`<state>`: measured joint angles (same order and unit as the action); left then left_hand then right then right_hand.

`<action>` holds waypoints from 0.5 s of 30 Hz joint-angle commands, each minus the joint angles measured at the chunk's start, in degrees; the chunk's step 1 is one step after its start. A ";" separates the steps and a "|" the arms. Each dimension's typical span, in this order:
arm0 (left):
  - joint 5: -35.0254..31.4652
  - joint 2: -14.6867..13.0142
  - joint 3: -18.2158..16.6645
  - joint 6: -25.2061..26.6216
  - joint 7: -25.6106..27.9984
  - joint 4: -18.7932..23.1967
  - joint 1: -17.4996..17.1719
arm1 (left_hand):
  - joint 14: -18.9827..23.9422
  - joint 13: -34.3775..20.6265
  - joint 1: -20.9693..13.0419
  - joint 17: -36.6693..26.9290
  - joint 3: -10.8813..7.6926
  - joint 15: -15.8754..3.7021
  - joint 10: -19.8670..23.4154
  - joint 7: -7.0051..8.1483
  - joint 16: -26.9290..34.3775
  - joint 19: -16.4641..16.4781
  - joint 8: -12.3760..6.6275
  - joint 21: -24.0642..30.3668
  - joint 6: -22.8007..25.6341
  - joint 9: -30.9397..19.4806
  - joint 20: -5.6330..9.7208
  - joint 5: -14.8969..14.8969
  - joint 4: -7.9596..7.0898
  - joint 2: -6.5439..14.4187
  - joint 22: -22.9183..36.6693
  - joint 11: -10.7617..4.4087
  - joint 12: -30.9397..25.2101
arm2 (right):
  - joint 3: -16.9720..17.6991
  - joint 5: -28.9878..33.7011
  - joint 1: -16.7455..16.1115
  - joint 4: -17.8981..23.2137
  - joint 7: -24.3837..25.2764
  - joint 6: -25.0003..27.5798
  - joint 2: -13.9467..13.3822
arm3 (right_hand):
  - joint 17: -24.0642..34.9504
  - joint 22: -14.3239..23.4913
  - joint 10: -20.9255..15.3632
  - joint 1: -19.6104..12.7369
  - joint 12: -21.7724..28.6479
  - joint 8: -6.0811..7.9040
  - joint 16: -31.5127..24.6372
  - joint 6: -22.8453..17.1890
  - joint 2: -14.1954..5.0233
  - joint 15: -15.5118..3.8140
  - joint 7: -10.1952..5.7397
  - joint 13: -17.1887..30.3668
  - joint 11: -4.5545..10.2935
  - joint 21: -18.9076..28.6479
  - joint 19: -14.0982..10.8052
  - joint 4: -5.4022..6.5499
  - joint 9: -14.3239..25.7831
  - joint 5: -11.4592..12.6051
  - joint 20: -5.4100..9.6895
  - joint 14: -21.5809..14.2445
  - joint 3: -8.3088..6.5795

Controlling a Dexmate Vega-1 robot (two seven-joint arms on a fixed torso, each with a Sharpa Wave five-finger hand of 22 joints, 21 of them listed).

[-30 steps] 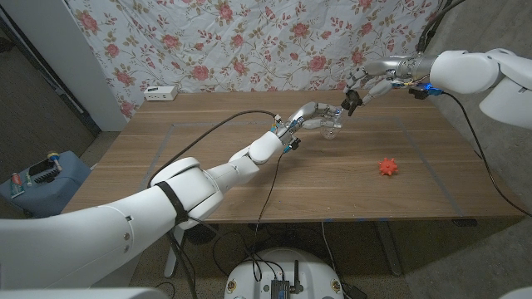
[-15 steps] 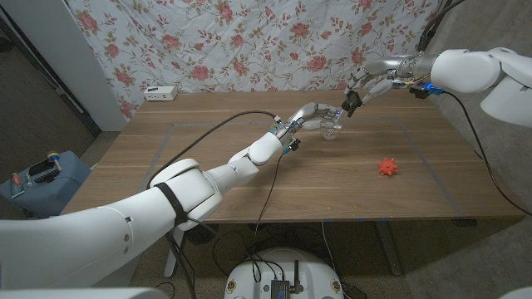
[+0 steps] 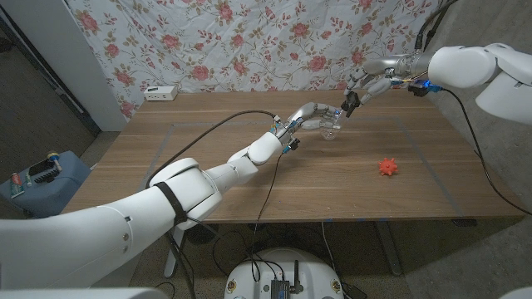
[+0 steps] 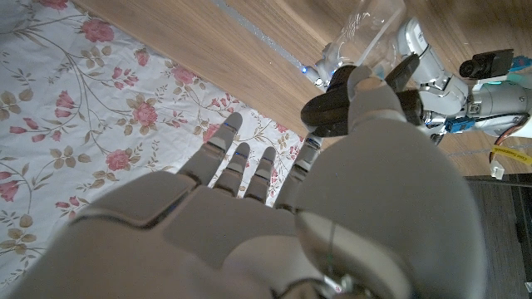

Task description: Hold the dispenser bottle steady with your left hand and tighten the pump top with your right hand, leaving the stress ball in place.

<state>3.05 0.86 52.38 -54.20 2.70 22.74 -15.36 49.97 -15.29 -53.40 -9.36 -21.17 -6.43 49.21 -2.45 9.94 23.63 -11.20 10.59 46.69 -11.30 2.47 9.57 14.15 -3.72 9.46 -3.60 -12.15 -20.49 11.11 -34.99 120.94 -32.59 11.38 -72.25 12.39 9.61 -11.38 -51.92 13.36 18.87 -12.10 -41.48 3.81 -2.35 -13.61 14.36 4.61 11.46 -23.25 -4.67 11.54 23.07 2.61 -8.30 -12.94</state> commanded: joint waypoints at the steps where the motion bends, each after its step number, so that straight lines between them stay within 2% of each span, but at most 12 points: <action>1: -0.68 -0.15 0.83 0.67 1.43 -0.25 0.58 | 0.52 -0.12 3.79 0.04 -6.00 -3.37 0.94 3.56 0.15 0.57 -0.37 0.18 6.84 -0.31 5.46 0.31 -5.52 4.83 0.15 -0.86 -0.55 | -1.99 -0.09 3.09 -0.84 -4.00 1.06 1.61 | 0.13 0.07 -0.59 0.87 0.34 0.21 -0.53 -2.18 -0.05 -1.77 0.90 0.01 -0.63 0.18 -0.80 0.28 0.25 -0.23 1.19 -0.49 0.27; 6: -0.98 -0.20 1.15 0.81 2.22 -0.25 0.65 | 0.55 -0.15 3.78 0.03 -6.05 -3.39 1.07 3.76 0.16 0.55 -0.34 0.17 6.81 -0.31 5.51 0.30 -5.51 4.87 0.15 -0.94 -0.61 | -2.47 -0.44 3.86 -1.19 -4.87 1.41 2.05 | 0.18 0.07 -1.08 1.87 0.48 0.05 -0.62 -2.66 -0.13 -1.55 0.90 -0.06 -1.41 0.20 -1.32 0.67 0.14 -0.50 1.12 -0.81 0.74; 15: -1.53 -0.17 1.78 1.43 3.91 -0.38 0.87 | 0.68 -0.24 3.76 0.01 -6.19 -3.37 1.08 3.70 0.22 0.53 -0.33 0.17 6.81 -0.30 5.51 0.31 -5.53 5.06 0.14 -0.89 -0.66 | -3.31 -0.82 5.05 -1.52 -5.91 3.06 2.75 | 0.21 0.08 -1.55 3.02 0.58 -0.22 -0.70 -2.91 0.04 -1.25 0.94 -0.13 -1.79 0.17 -1.73 1.08 0.03 -0.79 0.85 -1.13 1.32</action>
<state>2.09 0.72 53.46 -53.42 4.88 22.51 -14.80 49.97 -15.32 -53.40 -9.36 -21.17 -6.43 49.29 -2.27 9.94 23.63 -11.04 10.59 47.31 -11.33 2.47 9.56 14.15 -3.72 9.46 -3.67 -12.54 -22.59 10.74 -31.70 119.91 -36.67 12.89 -70.45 12.39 9.61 -12.72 -49.28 13.58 18.84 -12.54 -41.48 3.77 -2.35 -13.61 14.09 3.27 11.46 -24.41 -3.87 11.34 22.63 2.35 -8.91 -12.00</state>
